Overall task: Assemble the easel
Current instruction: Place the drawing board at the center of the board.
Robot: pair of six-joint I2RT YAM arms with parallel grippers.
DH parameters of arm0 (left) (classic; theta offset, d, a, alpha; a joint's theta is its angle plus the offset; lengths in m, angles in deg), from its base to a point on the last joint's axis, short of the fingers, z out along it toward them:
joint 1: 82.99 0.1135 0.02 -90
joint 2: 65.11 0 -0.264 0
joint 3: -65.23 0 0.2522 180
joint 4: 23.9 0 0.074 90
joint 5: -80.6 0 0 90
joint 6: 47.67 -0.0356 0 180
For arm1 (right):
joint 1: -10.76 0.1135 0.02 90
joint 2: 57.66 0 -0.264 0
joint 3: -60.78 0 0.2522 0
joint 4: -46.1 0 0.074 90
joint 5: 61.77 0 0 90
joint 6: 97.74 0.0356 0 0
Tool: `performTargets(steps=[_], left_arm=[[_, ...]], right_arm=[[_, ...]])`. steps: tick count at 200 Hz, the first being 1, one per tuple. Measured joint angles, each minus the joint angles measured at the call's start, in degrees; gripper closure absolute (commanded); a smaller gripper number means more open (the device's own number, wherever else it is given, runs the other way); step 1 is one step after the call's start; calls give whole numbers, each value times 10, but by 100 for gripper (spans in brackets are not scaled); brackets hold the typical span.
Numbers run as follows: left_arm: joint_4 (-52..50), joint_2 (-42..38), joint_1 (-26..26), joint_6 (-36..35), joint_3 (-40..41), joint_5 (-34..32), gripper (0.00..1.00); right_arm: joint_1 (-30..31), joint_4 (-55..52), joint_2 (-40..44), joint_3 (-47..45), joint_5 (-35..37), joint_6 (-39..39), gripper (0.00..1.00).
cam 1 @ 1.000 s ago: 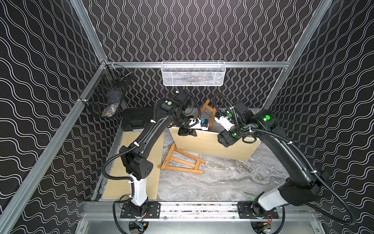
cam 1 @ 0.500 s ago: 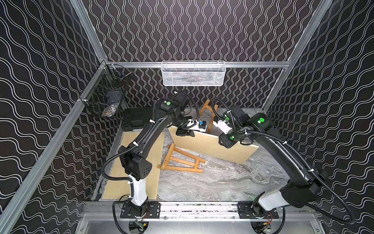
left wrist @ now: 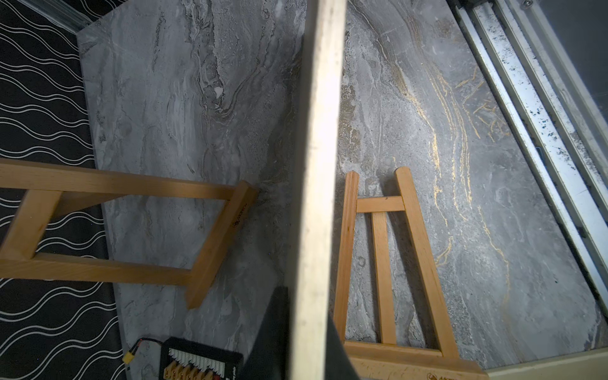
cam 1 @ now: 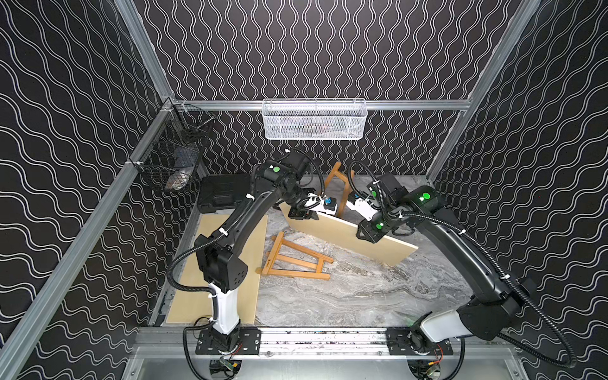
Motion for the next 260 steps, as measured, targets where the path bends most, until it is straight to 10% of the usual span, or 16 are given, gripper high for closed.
performTargets(steps=[104,260], left_arm=[[20,11,7,72,-16,10,75],[269,-148,18,292,115,88,38]], right_arm=[[-18,-20,-43,45,-26,-10,100],[-18,-23,-40,70,-54,135,93]])
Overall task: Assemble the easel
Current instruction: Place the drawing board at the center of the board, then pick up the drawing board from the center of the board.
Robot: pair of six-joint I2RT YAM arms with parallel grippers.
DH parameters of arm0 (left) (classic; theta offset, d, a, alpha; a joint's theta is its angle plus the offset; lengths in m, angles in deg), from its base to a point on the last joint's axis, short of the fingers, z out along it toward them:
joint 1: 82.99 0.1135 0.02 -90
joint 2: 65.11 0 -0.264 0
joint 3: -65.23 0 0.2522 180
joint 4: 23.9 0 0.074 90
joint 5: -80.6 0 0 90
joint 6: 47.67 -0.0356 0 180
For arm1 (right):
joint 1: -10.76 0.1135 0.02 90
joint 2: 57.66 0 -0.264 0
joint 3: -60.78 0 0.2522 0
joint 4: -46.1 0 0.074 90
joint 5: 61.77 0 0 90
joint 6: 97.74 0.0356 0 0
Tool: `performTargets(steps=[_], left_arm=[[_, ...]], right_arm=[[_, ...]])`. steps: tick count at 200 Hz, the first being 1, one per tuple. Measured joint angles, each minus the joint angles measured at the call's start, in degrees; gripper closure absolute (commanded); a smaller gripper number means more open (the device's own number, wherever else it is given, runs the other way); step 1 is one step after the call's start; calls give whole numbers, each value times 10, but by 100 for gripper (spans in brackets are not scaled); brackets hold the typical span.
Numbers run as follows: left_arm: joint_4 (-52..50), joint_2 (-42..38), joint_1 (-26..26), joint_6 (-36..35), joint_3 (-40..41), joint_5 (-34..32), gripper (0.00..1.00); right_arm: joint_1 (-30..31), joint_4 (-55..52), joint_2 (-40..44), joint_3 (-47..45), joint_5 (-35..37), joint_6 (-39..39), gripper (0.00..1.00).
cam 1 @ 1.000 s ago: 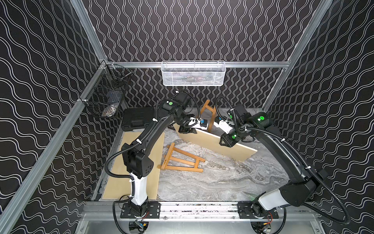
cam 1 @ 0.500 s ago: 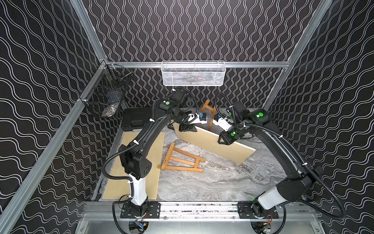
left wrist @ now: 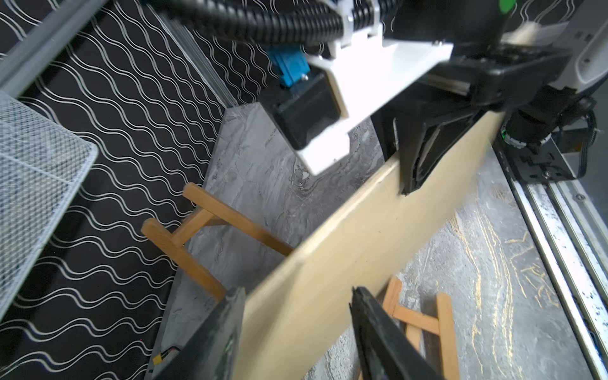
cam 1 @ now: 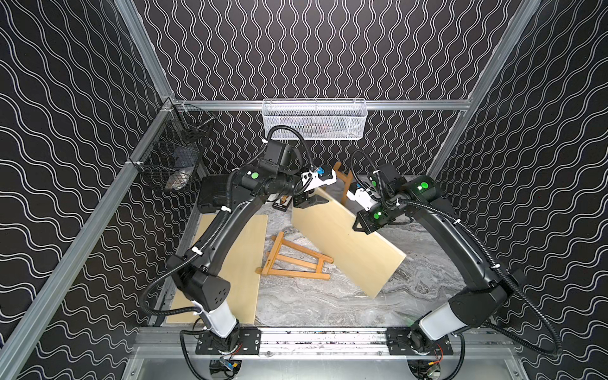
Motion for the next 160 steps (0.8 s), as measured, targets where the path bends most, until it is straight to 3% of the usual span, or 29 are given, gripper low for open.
performTargets(steps=[51,84,122,160], left_arm=[[171,-82,1,192,150,-20,38],[273,-123,1,313,232,-50,40],[399,-174,1,458,329,-78,40],[457,-196,0,564,403,-108,40]], right_arm=[[-3,23,22,-41,25,3,89],[4,16,12,-22,38,11,87],[11,34,23,-19,59,28,76],[16,42,37,-43,61,35,69]])
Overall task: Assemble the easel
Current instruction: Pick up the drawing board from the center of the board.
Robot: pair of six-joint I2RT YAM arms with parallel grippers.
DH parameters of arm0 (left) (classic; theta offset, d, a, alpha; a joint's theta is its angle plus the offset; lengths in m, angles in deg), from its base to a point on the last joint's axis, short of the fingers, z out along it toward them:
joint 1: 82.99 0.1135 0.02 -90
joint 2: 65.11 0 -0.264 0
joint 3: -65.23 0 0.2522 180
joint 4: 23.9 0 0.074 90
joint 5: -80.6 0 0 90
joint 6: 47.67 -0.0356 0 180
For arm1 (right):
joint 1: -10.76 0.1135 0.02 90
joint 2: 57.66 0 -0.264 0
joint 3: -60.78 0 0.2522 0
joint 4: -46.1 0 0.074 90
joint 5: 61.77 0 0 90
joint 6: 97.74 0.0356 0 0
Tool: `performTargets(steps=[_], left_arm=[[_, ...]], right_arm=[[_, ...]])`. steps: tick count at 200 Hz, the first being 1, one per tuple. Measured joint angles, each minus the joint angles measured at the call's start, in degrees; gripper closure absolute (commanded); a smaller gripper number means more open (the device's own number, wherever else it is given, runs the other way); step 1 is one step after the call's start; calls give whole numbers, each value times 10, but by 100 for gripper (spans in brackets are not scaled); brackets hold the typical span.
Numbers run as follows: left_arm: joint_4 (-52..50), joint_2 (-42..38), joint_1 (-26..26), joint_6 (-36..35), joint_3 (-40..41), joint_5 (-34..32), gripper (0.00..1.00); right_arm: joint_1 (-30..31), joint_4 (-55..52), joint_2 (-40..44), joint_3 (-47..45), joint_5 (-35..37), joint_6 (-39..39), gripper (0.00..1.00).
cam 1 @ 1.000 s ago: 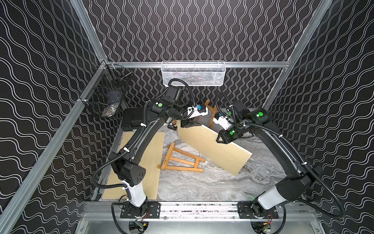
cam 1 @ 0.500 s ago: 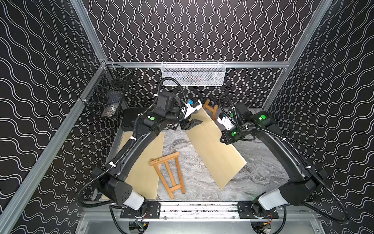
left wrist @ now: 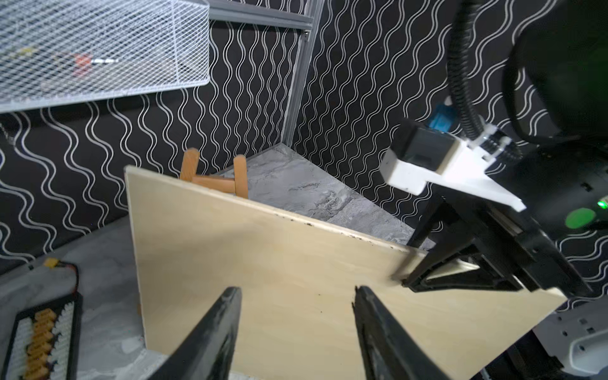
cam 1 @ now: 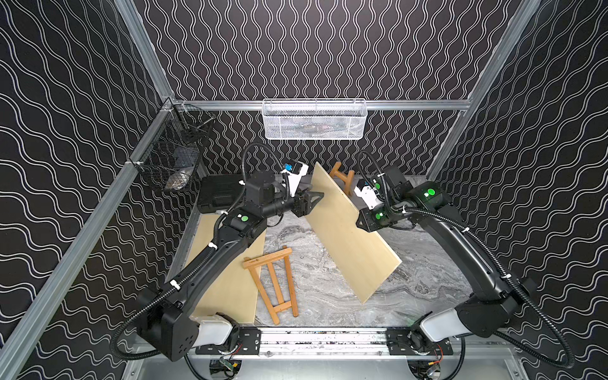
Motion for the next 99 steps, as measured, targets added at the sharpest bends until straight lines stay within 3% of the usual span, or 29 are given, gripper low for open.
performTargets(steps=[41,99], left_arm=[[23,-22,0,47,49,-22,41],[49,-33,0,92,105,-49,39]], right_arm=[[14,1,9,-30,4,11,71],[44,17,15,-50,26,24,82]])
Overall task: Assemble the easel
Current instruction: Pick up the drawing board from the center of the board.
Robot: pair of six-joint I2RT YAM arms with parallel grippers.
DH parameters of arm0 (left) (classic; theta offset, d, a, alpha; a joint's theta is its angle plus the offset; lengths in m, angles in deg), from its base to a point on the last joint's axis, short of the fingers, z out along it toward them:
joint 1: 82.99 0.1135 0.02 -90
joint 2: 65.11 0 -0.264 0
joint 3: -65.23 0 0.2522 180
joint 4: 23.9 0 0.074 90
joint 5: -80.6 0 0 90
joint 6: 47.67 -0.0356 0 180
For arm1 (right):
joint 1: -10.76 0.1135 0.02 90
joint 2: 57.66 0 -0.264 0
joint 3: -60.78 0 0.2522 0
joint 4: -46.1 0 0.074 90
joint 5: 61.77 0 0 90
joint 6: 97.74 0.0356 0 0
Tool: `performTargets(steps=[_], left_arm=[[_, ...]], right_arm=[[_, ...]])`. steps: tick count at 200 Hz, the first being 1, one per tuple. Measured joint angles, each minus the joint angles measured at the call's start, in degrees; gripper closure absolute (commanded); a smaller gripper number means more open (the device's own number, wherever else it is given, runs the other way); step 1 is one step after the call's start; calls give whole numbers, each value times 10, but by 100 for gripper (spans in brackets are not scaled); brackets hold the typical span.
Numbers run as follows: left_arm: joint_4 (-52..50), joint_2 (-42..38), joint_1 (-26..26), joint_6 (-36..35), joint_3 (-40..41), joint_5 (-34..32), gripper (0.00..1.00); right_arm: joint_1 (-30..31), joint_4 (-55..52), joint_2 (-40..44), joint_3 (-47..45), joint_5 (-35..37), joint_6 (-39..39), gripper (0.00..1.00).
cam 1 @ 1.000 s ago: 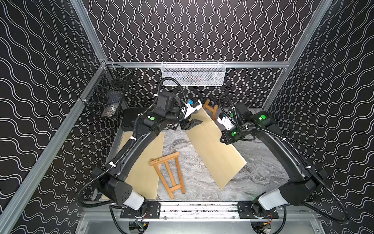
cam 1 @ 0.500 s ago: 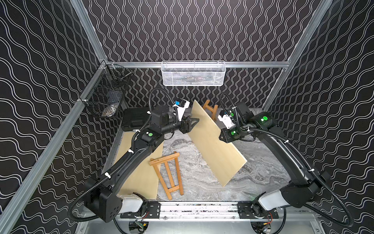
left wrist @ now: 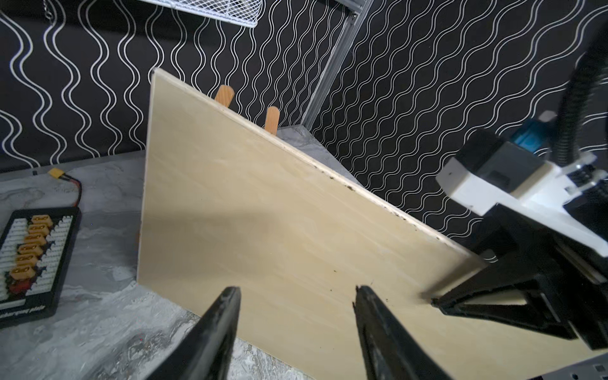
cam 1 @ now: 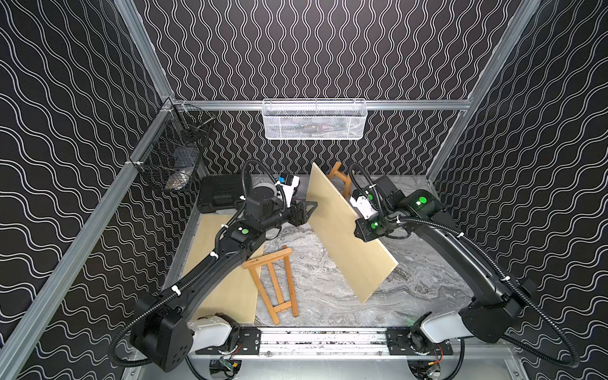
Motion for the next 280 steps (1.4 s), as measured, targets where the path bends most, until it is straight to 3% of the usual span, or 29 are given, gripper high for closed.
performTargets(steps=[63,131,199,253,280], left_arm=[[23,-4,0,17,27,4,38],[44,-15,0,35,39,3,39],[47,-62,0,66,84,-73,39],[53,-62,0,96,120,-110,41],[69,-48,0,123,139,-116,42]], right_arm=[[4,22,20,-17,13,-5,100],[4,20,64,-1,32,-30,100],[3,37,93,65,19,-76,100],[-18,16,56,147,32,-138,100],[-64,2,27,175,8,-172,100]])
